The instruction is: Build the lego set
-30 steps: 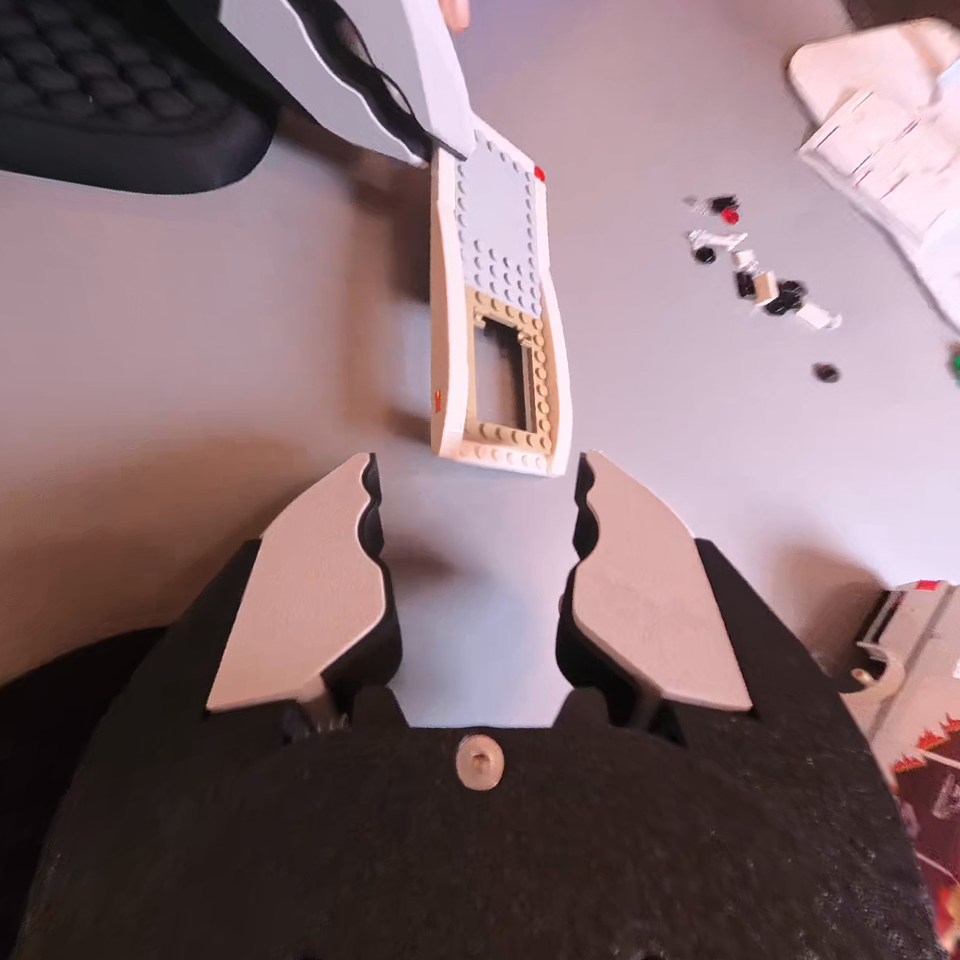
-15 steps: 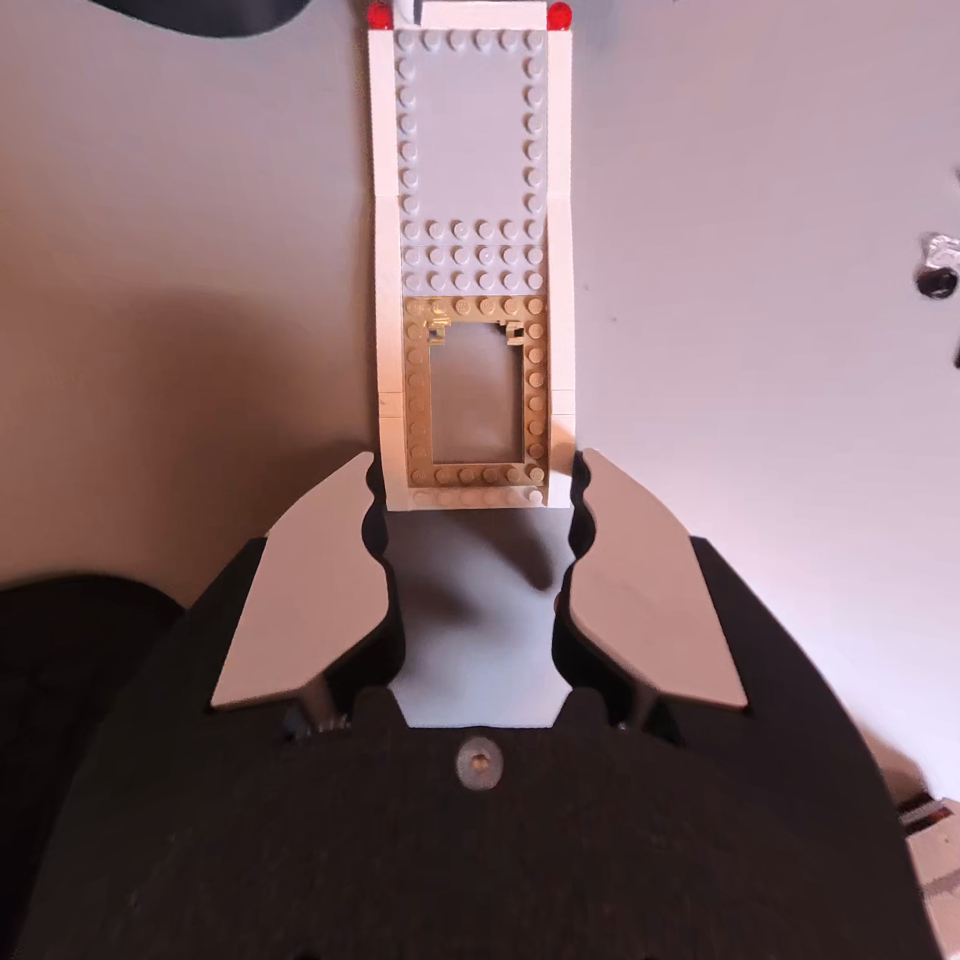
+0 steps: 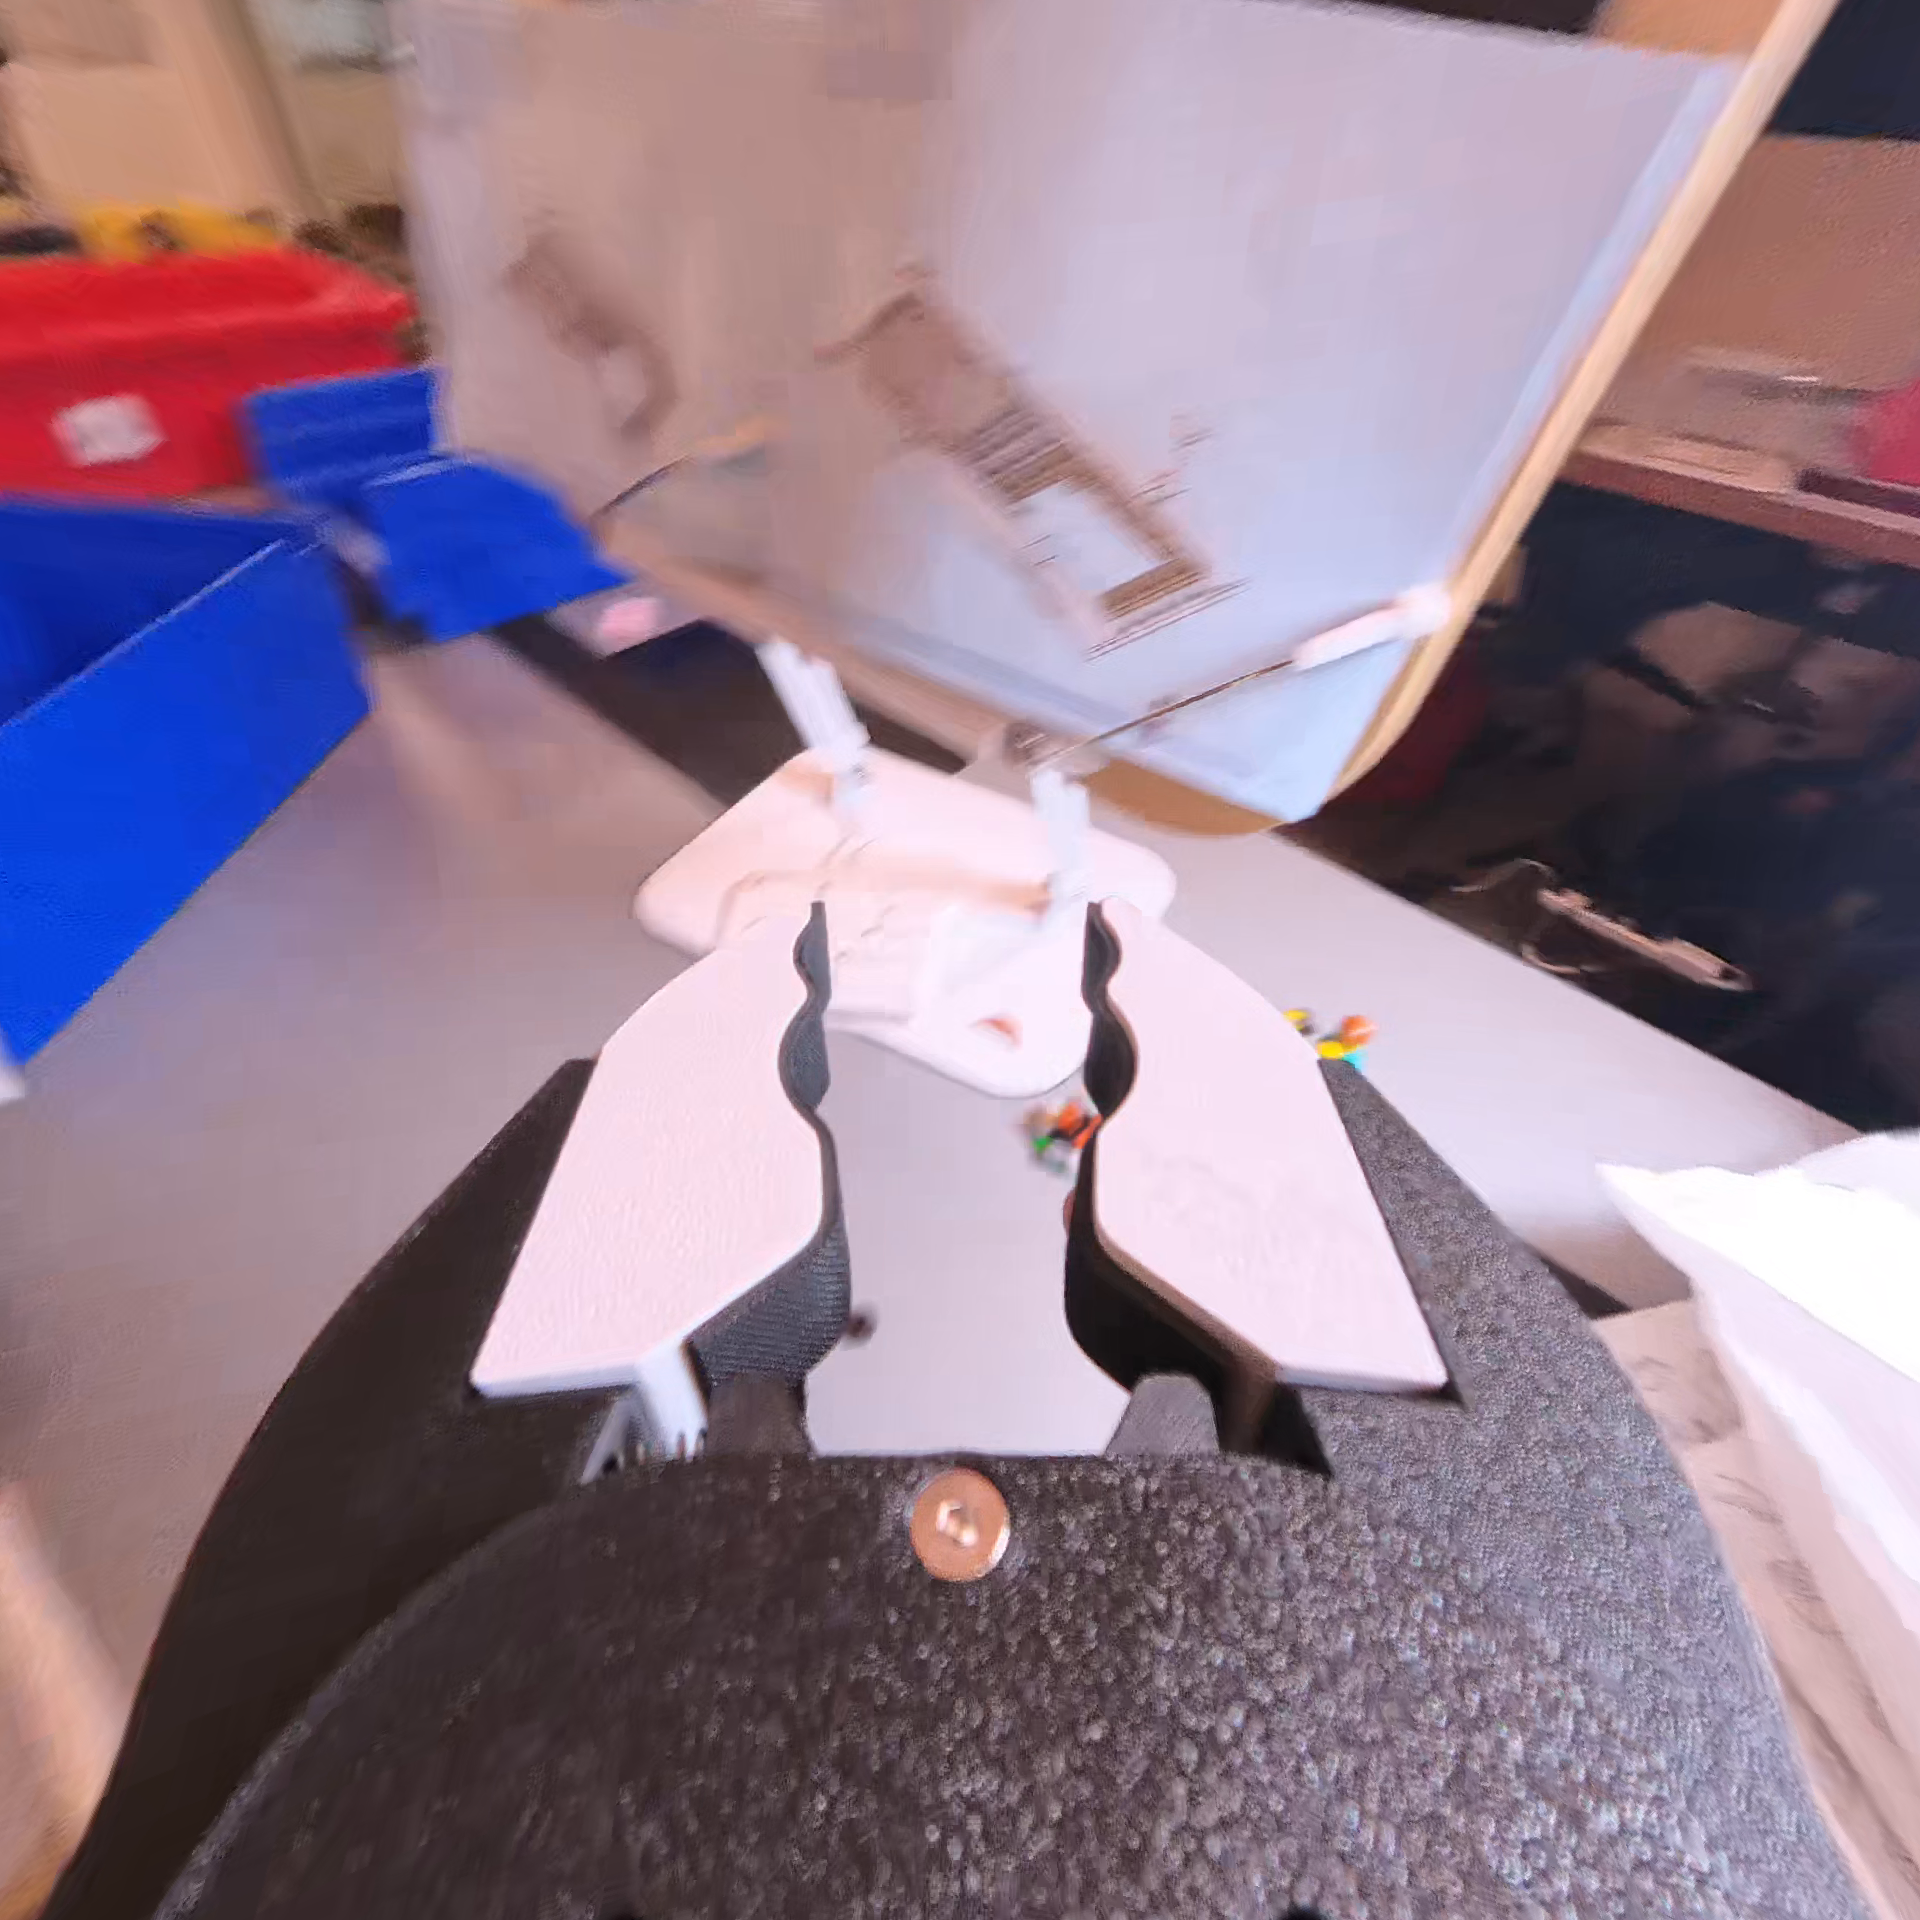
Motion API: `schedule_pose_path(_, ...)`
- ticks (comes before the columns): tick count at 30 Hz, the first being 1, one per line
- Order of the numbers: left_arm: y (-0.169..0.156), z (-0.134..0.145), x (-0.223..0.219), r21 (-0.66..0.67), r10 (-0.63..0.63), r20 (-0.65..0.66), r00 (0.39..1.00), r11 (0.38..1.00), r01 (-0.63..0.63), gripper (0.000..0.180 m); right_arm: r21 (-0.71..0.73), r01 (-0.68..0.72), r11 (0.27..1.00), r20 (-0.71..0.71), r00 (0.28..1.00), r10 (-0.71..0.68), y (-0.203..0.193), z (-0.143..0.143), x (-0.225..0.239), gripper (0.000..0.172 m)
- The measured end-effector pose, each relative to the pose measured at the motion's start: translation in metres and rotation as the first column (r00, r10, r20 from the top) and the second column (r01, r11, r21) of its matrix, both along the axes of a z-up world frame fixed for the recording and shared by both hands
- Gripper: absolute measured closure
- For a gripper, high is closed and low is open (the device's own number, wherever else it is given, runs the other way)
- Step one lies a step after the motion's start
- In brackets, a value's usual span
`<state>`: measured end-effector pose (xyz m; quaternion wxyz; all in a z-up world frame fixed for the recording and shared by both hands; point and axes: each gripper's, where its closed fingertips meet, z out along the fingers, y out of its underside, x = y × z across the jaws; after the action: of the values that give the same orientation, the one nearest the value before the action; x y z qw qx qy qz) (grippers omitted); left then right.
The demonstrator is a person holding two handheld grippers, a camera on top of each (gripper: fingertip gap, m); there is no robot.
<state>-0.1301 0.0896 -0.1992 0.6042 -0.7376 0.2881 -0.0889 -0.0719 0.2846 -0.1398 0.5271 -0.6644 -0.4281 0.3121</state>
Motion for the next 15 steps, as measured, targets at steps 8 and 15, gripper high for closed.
schedule_pose_path(8, 0.097, 0.095, -0.102, 0.125, 0.446, -0.344, 0.827, 0.894, -0.430, 0.158, -0.120, 0.230, 0.966, -0.138, 0.959, -0.246, 0.080, 0.012, -0.035, 0.159)
schedule_pose_path(15, 0.172, 0.071, -0.136, 0.019, 0.382, -0.453, 0.805, 0.908, -0.420, 0.149, -0.221, 0.212, 0.952, -0.240, 0.934, -0.264, 0.080, 0.000, -0.028, 0.159)
